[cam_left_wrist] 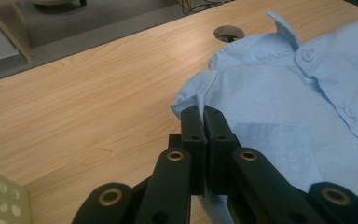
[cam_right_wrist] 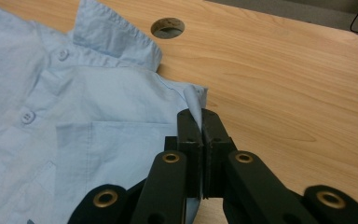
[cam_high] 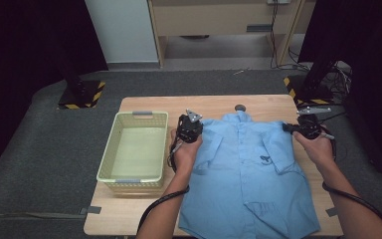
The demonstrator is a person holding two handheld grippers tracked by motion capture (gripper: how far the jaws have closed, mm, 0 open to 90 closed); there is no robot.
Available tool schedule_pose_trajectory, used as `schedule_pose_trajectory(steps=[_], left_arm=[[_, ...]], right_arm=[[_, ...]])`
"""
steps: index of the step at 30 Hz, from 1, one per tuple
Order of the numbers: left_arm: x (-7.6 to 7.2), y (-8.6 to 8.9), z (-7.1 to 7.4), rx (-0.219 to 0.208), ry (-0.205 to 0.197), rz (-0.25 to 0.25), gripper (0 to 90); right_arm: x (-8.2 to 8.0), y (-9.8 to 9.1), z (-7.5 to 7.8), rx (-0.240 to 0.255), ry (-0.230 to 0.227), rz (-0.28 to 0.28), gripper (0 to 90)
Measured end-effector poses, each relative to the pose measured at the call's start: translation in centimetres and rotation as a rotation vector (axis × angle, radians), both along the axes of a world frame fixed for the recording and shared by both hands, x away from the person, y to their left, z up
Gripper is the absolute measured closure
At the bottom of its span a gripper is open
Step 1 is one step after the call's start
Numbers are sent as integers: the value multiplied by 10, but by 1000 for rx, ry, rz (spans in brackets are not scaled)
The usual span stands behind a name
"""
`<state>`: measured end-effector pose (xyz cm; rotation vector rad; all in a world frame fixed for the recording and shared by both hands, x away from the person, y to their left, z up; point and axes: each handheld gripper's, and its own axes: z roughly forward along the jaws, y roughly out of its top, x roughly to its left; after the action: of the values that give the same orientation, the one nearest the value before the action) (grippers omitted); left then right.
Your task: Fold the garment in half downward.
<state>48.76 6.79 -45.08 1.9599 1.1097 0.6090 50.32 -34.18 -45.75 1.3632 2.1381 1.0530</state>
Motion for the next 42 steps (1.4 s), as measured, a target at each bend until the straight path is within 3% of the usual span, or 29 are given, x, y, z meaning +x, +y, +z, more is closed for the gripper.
schedule_pose_trajectory(steps=[12,21,29,42], left_arm=[[8,1,28,-9,-55,12,884],[6,6,37,-10,-62,23,884],[-4,6,35,-6,-41,24,884],[-42,7,38,1,-40,21,883]], right_arm=[[12,2,30,-8,-40,7,886],[7,-5,41,-14,-54,3,886],[-3,-6,46,-16,-56,9,886],[-47,-3,48,-14,-68,30,887]])
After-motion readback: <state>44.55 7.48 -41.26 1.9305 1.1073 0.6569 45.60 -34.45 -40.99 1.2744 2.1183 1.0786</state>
